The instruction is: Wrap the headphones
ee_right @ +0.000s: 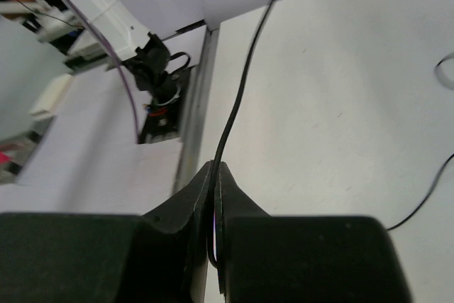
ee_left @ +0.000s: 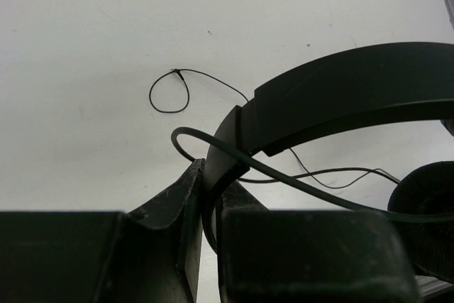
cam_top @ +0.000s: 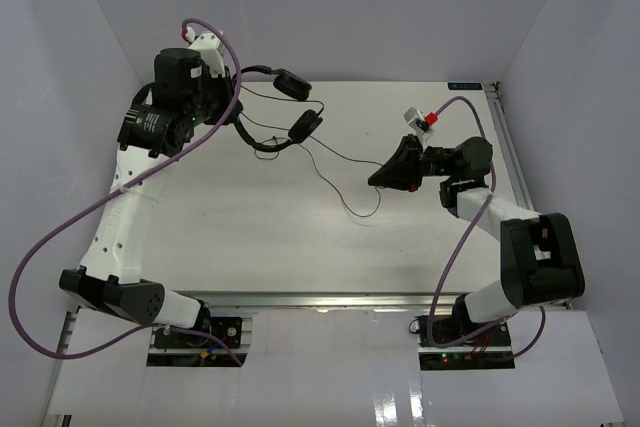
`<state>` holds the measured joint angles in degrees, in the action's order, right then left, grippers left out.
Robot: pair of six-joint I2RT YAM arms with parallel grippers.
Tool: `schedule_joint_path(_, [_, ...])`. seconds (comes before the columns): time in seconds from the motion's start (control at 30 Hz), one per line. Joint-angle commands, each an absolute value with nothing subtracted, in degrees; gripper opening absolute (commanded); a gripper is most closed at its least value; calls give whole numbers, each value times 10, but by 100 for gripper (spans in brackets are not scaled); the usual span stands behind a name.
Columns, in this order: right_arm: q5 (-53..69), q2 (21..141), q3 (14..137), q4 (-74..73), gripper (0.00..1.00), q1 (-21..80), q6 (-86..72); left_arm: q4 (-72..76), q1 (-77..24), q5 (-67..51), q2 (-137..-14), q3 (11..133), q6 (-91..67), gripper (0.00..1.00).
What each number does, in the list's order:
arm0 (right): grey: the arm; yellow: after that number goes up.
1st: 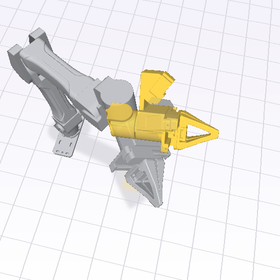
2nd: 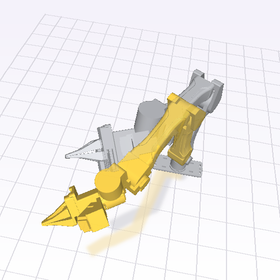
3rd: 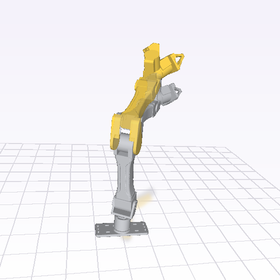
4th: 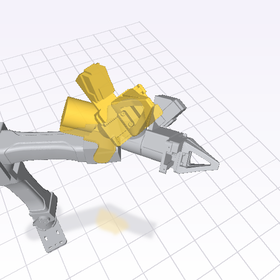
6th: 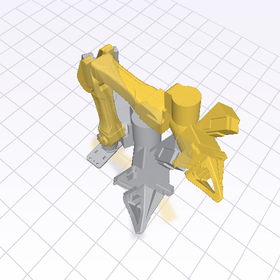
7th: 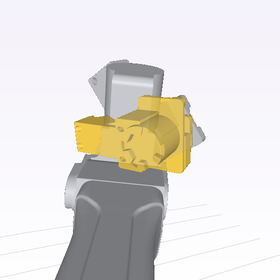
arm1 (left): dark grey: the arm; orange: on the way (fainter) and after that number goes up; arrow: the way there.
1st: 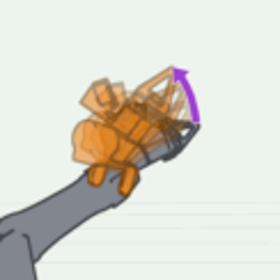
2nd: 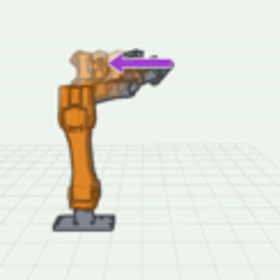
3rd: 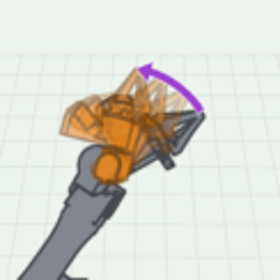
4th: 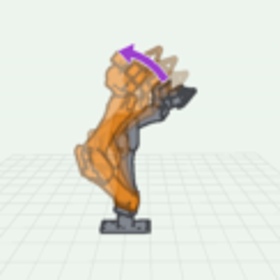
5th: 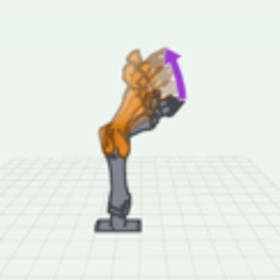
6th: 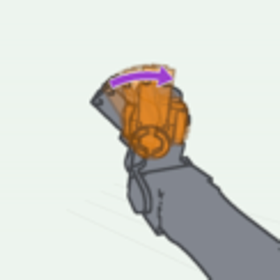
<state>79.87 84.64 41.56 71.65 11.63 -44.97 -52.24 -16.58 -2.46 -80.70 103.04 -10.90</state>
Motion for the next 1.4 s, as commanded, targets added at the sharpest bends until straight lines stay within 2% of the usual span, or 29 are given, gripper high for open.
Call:
schedule_joint_path(0.0, [631,738,586,61,8,168,161,-503,-163,-53,-776,1034,-128,0])
schedule_joint_path(0.17, [570,720,590,62,8,187,139,-504,-163,-51,-780,1039,-127,0])
schedule_joint_path(0.33, [537,717,584,94,8,149,78,-505,-163,-36,-776,1031,-123,0])
schedule_joint_path(0.67, [573,689,553,93,8,83,61,-513,-163,16,-787,1027,-113,0])
schedule_joint_path(1.17, [610,670,508,117,8,-26,46,-515,-163,24,-811,1029,-108,0])
schedule_joint_path(1.37, [668,664,488,145,8,-29,28,-514,-163,19,-821,1038,-110,0])
